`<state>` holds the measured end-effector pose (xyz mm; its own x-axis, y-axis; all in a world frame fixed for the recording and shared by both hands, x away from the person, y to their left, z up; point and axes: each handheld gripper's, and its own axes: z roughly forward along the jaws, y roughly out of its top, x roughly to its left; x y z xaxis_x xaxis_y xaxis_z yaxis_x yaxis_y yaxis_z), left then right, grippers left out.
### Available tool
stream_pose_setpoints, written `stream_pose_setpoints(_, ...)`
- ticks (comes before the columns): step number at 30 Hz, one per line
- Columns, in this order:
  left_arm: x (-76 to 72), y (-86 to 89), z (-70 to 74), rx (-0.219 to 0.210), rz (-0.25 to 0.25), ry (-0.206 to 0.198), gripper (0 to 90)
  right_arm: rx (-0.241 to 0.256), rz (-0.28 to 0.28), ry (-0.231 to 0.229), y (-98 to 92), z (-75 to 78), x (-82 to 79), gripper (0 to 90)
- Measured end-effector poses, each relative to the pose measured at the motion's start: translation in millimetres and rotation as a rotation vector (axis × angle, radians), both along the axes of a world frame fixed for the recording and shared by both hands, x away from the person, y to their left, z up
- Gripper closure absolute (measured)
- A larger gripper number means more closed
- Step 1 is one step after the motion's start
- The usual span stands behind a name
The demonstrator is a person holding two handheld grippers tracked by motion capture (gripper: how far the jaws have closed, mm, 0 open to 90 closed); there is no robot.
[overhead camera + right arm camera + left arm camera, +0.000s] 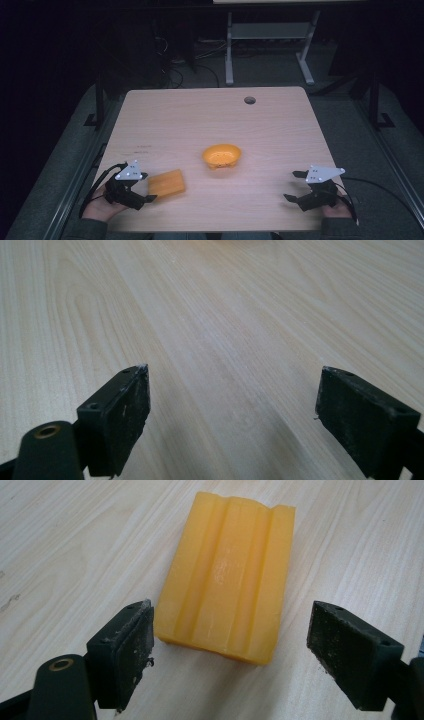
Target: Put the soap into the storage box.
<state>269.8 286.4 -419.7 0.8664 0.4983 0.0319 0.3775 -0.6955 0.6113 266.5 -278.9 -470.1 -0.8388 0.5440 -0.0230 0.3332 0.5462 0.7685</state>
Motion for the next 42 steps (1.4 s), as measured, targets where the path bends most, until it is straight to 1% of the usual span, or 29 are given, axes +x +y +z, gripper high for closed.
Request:
stream_pose_setpoints(5, 2.8, -4.0, 2.0, 0.009, -0.011, 0.002, 18.1, 0.001, 0.000, -0.001, 0.0, 0.2, 0.0, 13.5)
stream_pose_setpoints(8, 6.9, -9.3, 3.5, 0.026, -0.028, 0.002, 18.1, 0.002, 0.000, 0.000, -0.4, 0.3, -0.2, 13.5)
stream_pose_setpoints(11, 9.0, -13.4, 3.8, 0.030, -0.032, 0.003, 18.1, 0.004, -0.002, 0.000, -1.3, 0.4, -0.2, 13.5)
stream_pose_setpoints(12, 10.5, -15.2, 4.0, 0.038, -0.041, 0.000, 18.1, 0.006, 0.001, -0.007, -2.5, 0.6, 0.0, 13.5)
stream_pose_setpoints(16, 14.5, -21.4, 4.3, 0.052, -0.057, 0.007, 18.1, 0.008, -0.002, -0.006, -3.0, 0.9, -0.2, 13.5)
stream_pose_setpoints(17, 14.9, -23.2, 3.6, 0.048, -0.056, 0.012, 18.1, 0.008, -0.001, -0.006, -2.9, 0.9, -0.2, 13.5)
stream_pose_setpoints(18, 16.0, -24.1, 4.0, 0.063, -0.063, 0.009, 18.1, 0.008, -0.001, -0.007, -3.0, 1.0, -0.2, 13.5)
stream_pose_setpoints(19, 16.0, -24.1, 4.0, 0.063, -0.063, 0.009, 18.1, 0.008, 0.000, -0.008, -3.2, 1.2, -0.3, 13.5)
stream_pose_setpoints(21, 17.4, -26.7, 3.4, 0.068, -0.076, 0.018, 19.9, 0.011, 0.002, -0.007, -3.2, 1.5, -0.7, 13.5)
stream_pose_setpoints(24, 19.6, -28.9, 2.7, 0.076, -0.077, 0.020, 19.7, 0.011, 0.008, -0.008, -3.1, 1.5, -0.7, 13.5)
stream_pose_setpoints(26, 20.6, -30.6, 2.2, 0.085, -0.078, 0.013, 19.3, 0.010, 0.011, -0.005, -2.5, 1.5, -0.8, 13.5)
stream_pose_setpoints(27, 21.0, -31.4, 1.8, 0.078, -0.077, 0.017, 19.0, 0.010, 0.014, -0.004, -2.3, 1.3, -0.7, 13.5)
stream_pose_setpoints(32, 23.4, -36.8, -0.2, 0.090, -0.086, 0.026, 18.6, 0.010, 0.025, -0.002, -1.3, 1.0, -0.8, 13.5)
stream_pose_setpoints(34, 24.2, -38.2, -0.7, 0.093, -0.090, 0.024, 18.5, 0.009, 0.027, 0.000, -1.1, 1.1, -0.8, 13.5)
stream_pose_setpoints(36, 25.6, -40.3, -1.4, 0.099, -0.095, 0.038, 18.5, 0.010, 0.029, 0.000, -1.0, 1.1, -1.0, 13.5)
stream_pose_setpoints(38, 26.8, -41.6, -2.1, 0.103, -0.101, 0.040, 18.5, 0.013, 0.032, -0.003, -1.1, 1.2, -0.8, 13.5)
stream_pose_setpoints(42, 28.7, -44.3, -3.6, 0.109, -0.099, 0.044, 18.2, 0.013, 0.038, -0.002, -0.7, 1.3, -0.9, 13.5)
